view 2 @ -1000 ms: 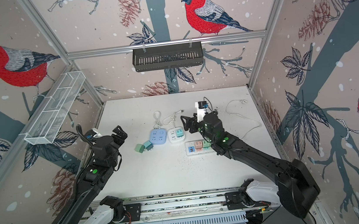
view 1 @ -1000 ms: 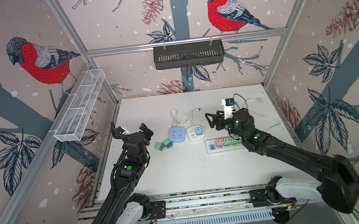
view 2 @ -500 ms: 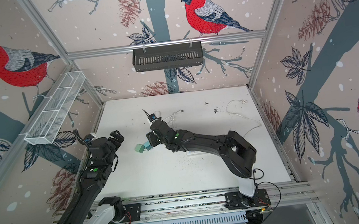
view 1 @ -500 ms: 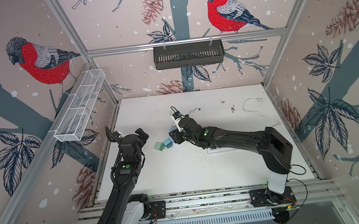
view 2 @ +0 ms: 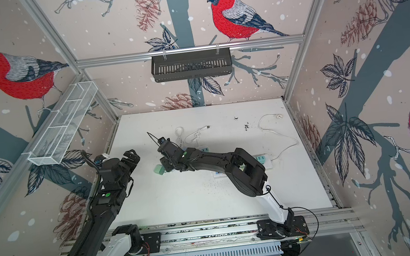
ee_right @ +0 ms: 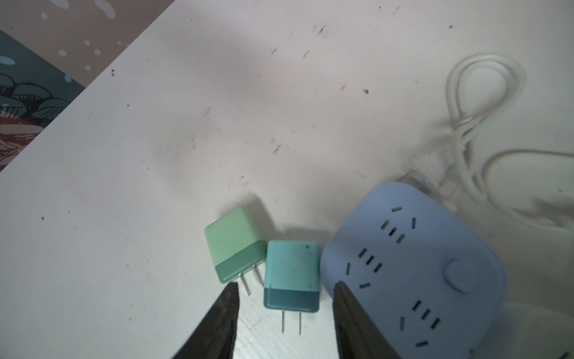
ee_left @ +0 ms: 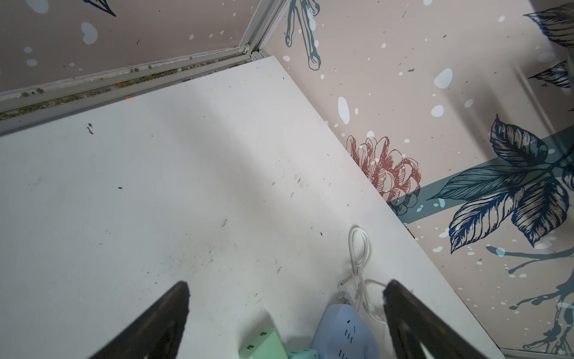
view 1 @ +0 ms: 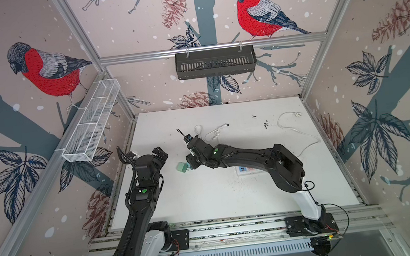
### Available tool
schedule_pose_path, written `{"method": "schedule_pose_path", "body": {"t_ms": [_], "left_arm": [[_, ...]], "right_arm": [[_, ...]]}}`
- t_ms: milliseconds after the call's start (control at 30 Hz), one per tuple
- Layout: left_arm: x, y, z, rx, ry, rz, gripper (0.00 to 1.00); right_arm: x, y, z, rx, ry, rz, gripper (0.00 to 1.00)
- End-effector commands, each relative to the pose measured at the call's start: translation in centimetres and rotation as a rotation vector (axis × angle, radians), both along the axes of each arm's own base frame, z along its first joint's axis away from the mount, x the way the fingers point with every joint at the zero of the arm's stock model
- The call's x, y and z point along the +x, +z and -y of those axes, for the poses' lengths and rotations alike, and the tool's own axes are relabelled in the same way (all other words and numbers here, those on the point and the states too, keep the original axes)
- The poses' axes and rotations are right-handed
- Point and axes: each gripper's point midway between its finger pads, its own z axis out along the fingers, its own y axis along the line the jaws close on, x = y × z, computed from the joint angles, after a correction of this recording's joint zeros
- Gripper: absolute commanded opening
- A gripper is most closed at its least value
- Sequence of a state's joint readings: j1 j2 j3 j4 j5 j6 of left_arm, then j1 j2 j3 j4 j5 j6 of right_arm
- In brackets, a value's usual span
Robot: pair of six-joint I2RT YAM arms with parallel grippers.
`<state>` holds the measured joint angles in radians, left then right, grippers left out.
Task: Insert the plug
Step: 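Reach the right gripper across to the teal adapter beside the blue cube, then close the right gripper on the teal adapter and lift it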
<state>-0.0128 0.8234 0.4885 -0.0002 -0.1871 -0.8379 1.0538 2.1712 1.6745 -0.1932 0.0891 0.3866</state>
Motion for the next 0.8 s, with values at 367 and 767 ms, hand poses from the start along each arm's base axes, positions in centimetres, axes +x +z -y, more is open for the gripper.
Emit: {"method": "schedule_pose_path", "body": {"t_ms": [367,767], "left_arm": [[0.1,0.5,-0.9,-0.039,0.027,0.065,0.97],[-0.1,0.8,-0.9,-0.038,0.028,0.08,0.97]], "right_arm": [[-0.2,-5.0,0.9,-0.127,-0.018,-0.052,0.47],[0.4,-7.4,1.0,-0.199,-0.036,-0.051,0.48]]}}
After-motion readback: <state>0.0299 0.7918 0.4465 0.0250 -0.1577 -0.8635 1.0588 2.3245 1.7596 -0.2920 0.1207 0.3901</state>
